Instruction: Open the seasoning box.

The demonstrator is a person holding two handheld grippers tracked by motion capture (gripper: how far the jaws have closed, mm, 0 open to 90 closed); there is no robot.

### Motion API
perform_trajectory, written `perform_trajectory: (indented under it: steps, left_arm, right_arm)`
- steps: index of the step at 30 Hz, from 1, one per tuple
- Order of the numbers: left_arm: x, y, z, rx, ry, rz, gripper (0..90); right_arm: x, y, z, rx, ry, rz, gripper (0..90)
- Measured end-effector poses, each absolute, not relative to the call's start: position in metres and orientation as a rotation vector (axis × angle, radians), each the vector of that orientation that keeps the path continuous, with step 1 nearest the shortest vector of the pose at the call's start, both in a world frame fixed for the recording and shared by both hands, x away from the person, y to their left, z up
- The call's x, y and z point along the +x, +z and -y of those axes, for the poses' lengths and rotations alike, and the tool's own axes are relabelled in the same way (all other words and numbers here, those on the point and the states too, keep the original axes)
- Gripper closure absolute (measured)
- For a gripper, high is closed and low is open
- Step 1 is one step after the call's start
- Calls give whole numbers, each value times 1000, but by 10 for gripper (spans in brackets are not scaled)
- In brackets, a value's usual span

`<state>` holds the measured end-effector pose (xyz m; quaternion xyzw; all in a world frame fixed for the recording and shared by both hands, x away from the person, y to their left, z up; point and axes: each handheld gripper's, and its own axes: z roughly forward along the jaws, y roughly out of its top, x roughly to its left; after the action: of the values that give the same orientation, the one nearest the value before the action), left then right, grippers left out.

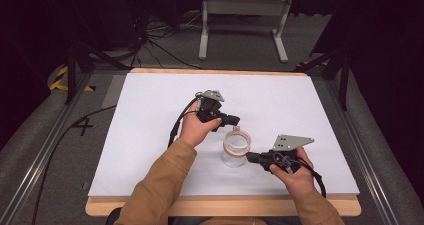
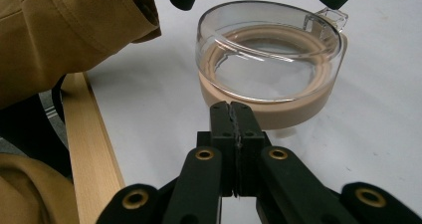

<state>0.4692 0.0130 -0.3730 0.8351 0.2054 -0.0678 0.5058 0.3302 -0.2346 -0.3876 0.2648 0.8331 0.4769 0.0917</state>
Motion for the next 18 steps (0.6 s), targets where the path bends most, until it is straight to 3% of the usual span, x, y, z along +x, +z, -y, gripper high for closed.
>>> perform_trajectory:
  steps: [18]
  left_arm:
    - [471,-374,-19,2012,-158,-513,866]
  right_arm:
    - [333,-387,234,810,1459,-2437,899]
